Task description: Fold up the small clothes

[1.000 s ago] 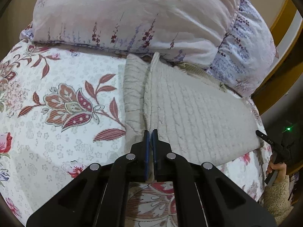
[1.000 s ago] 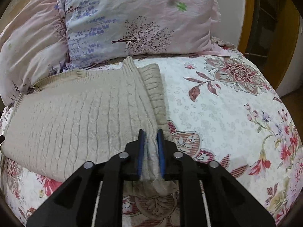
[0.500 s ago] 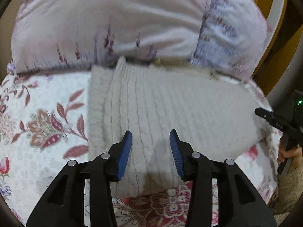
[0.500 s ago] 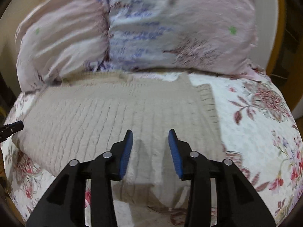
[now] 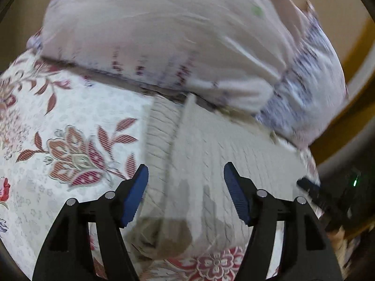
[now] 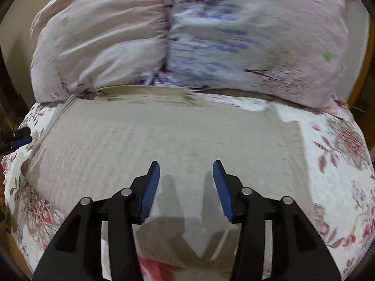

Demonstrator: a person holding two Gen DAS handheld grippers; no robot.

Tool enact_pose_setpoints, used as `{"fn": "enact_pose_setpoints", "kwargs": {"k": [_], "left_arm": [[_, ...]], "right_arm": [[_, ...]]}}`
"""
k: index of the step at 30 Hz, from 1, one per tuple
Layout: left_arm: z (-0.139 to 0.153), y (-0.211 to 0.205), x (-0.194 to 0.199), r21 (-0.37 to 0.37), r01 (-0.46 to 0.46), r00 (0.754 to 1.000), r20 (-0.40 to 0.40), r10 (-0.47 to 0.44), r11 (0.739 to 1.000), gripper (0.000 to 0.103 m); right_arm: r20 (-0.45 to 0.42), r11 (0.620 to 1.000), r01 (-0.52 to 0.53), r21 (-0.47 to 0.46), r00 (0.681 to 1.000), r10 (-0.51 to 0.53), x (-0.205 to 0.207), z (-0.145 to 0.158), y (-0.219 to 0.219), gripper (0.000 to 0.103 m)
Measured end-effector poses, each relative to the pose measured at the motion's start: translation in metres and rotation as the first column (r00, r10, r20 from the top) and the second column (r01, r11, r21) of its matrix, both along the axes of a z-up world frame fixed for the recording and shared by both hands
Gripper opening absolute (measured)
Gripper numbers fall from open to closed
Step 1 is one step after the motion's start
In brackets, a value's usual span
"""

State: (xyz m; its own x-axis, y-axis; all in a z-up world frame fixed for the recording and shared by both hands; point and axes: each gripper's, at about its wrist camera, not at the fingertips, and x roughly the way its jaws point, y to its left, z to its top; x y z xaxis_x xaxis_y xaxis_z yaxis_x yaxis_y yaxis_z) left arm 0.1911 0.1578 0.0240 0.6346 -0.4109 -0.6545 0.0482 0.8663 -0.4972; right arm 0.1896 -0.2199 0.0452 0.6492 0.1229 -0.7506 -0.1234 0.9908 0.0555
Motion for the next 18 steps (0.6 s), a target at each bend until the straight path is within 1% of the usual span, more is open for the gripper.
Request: {"fn": "enact_pose_setpoints", "kwargs": {"k": [3, 6, 8, 9, 11, 13, 18], "left_arm": [[-0.008, 0.009, 0.012, -0.057, -0.027, 0.999, -0.039, 0.025, 0.998, 0.067], [-0.017, 0.01, 0.023, -0.087, -0.045, 0.996, -0.079, 0.039, 0.995, 0.067], [-0.022, 0.009, 0.029, -0.105, -0.051, 0.994, -0.102, 0.04, 0.993, 0.067], [-0.024, 0.008, 0.03, -0.11, -0.053, 0.993, -0.109, 0.041, 0.993, 0.067], [-0.028, 0.007, 0.033, -0.119, -0.058, 0.992, -0.12, 0.043, 0.991, 0.067], [-0.031, 0.006, 0.036, -0.119, -0.065, 0.99, -0.13, 0.05, 0.991, 0.067], [-0.032, 0.002, 0.039, -0.123, -0.07, 0.991, -0.119, 0.055, 0.99, 0.067]], "right_arm": [[0.002, 0.999, -0.033, -0.001, 0.999, 0.033, 0.008, -0.002, 0.019, 0.047], [0.006, 0.999, -0.038, -0.028, 0.999, 0.038, 0.017, -0.006, 0.032, 0.048], [-0.045, 0.998, -0.034, -0.05, 0.998, 0.032, 0.025, -0.018, 0.038, 0.052], [-0.041, 0.997, -0.029, -0.066, 0.999, 0.027, 0.025, -0.023, 0.041, 0.053], [-0.026, 0.994, -0.034, -0.099, 0.999, 0.031, 0.023, -0.024, 0.045, 0.053], [-0.03, 0.995, -0.033, -0.097, 0.999, 0.03, 0.021, -0.023, 0.045, 0.053], [-0.019, 0.995, -0.041, -0.087, 0.999, 0.039, 0.02, -0.023, 0.042, 0.053]]}}
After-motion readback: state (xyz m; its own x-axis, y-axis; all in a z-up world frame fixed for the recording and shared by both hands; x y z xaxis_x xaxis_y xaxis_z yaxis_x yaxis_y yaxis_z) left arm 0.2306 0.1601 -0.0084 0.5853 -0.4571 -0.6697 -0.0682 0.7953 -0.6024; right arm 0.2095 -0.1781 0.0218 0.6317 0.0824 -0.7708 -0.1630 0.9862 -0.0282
